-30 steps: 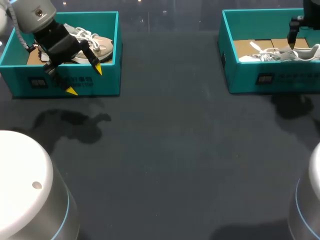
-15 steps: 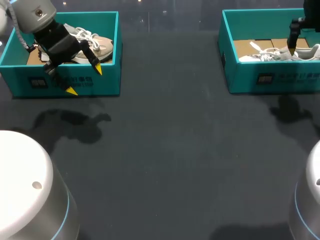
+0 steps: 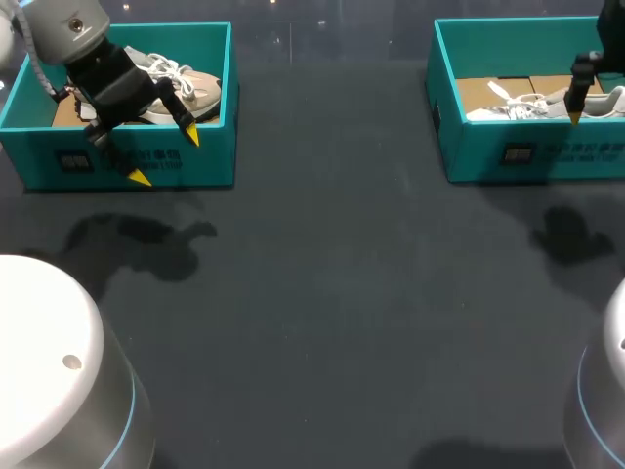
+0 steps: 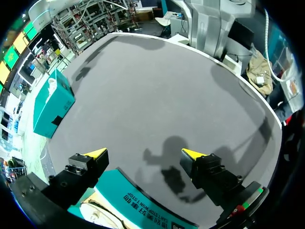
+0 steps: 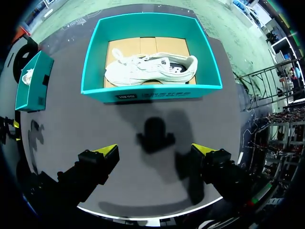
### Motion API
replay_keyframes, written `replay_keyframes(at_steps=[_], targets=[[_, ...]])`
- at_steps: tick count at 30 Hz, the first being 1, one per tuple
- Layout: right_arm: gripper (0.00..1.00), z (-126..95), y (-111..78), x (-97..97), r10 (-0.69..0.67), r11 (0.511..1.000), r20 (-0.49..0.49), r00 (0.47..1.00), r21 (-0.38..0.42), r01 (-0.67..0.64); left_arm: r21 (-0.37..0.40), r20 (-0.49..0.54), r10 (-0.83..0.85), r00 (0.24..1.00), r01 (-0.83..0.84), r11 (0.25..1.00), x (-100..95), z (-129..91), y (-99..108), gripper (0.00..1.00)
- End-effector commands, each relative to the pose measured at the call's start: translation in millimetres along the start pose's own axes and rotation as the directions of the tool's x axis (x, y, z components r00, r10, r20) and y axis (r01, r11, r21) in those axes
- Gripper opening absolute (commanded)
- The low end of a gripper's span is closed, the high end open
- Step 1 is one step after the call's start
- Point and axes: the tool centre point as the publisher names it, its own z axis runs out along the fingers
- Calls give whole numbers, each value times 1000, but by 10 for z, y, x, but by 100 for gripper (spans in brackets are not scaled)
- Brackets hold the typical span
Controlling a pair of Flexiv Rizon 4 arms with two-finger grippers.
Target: Take the shoe out of the shoebox, open the shoe tongue, remove and reinsert the insole, then place the shoe into the shoebox
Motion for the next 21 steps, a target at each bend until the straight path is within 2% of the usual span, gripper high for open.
replay_keyframes(at_steps=[1, 6, 11, 13, 15, 16, 17, 21], targets=[[100, 4, -20, -6, 0, 1000, -1, 1000, -5, 0, 25, -14, 64, 998, -64, 998, -29, -130, 123, 100], [100, 4, -20, -6, 0, 1000, -1, 1000, -5, 0, 18, -30, 133, 991, -133, 991, -164, -360, 428, 100], [100, 4, -20, -6, 0, 1000, -1, 1000, -5, 0, -42, -77, 257, 963, -260, 965, -260, -533, 733, 100], [100, 4, -20, -6, 0, 1000, -1, 1000, -5, 0, -50, -110, 352, 929, -359, 932, -283, -613, 867, 100], [100, 4, -20, -6, 0, 1000, -1, 1000, -5, 0, -35, -142, 505, 851, -514, 857, -290, -735, 1025, 100], [100, 4, -20, -6, 0, 1000, -1, 1000, -5, 0, -74, -126, 519, 846, -529, 845, -309, -803, 1119, 100], [100, 4, -20, -6, 0, 1000, -1, 1000, -5, 0, -135, -115, 452, 885, -465, 875, -373, -849, 1197, 100], [100, 4, -20, -6, 0, 1000, -1, 1000, -5, 0, -135, -115, 452, 885, -465, 875, -373, -849, 1197, 100]])
